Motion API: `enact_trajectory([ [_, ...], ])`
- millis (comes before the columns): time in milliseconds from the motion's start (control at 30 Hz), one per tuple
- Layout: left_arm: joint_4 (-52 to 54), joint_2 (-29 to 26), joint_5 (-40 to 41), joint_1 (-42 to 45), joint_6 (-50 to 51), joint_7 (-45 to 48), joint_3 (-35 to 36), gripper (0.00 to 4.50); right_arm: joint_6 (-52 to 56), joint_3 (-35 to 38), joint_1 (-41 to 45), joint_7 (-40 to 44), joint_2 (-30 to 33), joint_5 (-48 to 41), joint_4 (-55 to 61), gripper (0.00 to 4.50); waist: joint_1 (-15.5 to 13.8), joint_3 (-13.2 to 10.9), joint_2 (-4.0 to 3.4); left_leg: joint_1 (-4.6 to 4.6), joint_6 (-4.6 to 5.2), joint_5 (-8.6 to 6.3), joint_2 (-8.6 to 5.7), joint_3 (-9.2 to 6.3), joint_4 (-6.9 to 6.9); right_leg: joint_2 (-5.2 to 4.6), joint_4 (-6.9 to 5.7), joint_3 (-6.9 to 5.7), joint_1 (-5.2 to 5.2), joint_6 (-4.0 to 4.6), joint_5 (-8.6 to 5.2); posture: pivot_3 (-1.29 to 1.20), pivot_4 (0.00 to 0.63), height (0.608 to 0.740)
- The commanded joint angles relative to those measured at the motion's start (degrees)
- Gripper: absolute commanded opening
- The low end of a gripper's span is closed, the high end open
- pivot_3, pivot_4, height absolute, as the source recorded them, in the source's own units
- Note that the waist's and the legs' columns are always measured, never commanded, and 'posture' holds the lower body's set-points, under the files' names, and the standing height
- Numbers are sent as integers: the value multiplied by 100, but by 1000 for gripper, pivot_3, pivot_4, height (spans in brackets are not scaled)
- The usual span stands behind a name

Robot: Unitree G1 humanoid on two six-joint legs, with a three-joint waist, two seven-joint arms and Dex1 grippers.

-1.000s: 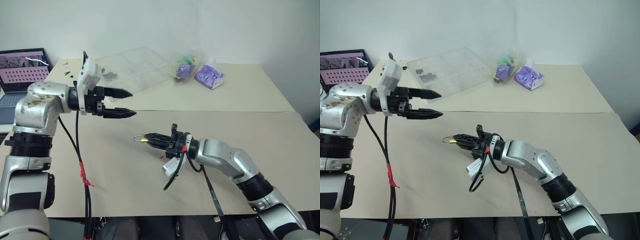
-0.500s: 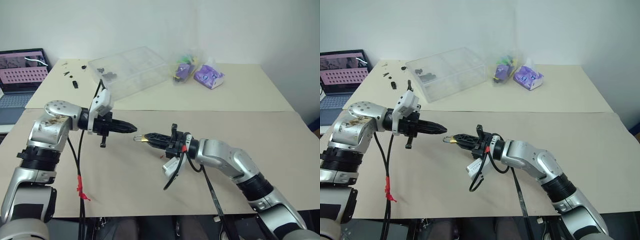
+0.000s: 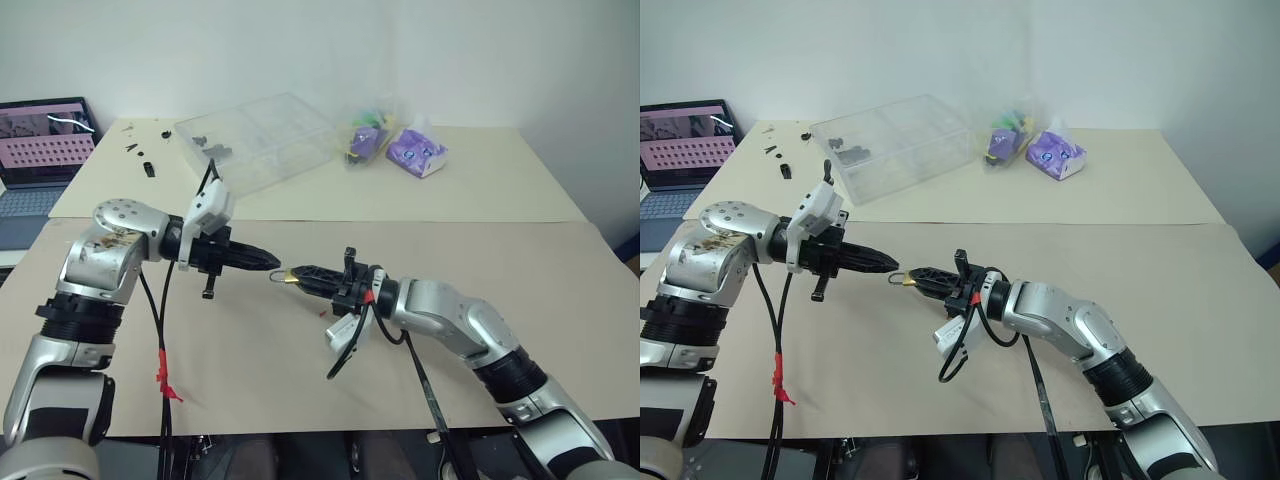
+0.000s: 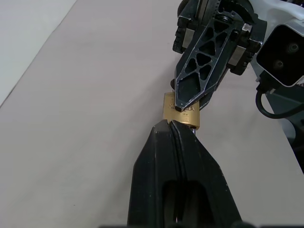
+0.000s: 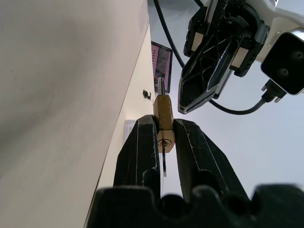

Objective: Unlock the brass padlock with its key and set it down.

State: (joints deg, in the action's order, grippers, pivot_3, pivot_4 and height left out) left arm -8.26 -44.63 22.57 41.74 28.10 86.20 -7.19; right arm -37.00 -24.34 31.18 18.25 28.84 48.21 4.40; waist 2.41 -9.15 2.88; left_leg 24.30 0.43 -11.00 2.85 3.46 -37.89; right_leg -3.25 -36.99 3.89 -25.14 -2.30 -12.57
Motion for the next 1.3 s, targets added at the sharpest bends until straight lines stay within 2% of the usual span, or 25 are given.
enact_trajectory([
  [33, 172, -63, -6, -13, -108, 41, 21, 47, 65, 172, 60, -43, 20, -108, 263, 114, 0, 0, 0, 0, 0, 0, 0, 0, 0, 0, 0, 0, 0, 1, 0, 0, 150, 740],
  [1300, -66, 112, -148, 72, -385, -106, 24, 47, -278, 168, 171, -167, 137, -81, 592, 114, 0, 0, 0, 0, 0, 0, 0, 0, 0, 0, 0, 0, 0, 0, 0, 0, 150, 740],
])
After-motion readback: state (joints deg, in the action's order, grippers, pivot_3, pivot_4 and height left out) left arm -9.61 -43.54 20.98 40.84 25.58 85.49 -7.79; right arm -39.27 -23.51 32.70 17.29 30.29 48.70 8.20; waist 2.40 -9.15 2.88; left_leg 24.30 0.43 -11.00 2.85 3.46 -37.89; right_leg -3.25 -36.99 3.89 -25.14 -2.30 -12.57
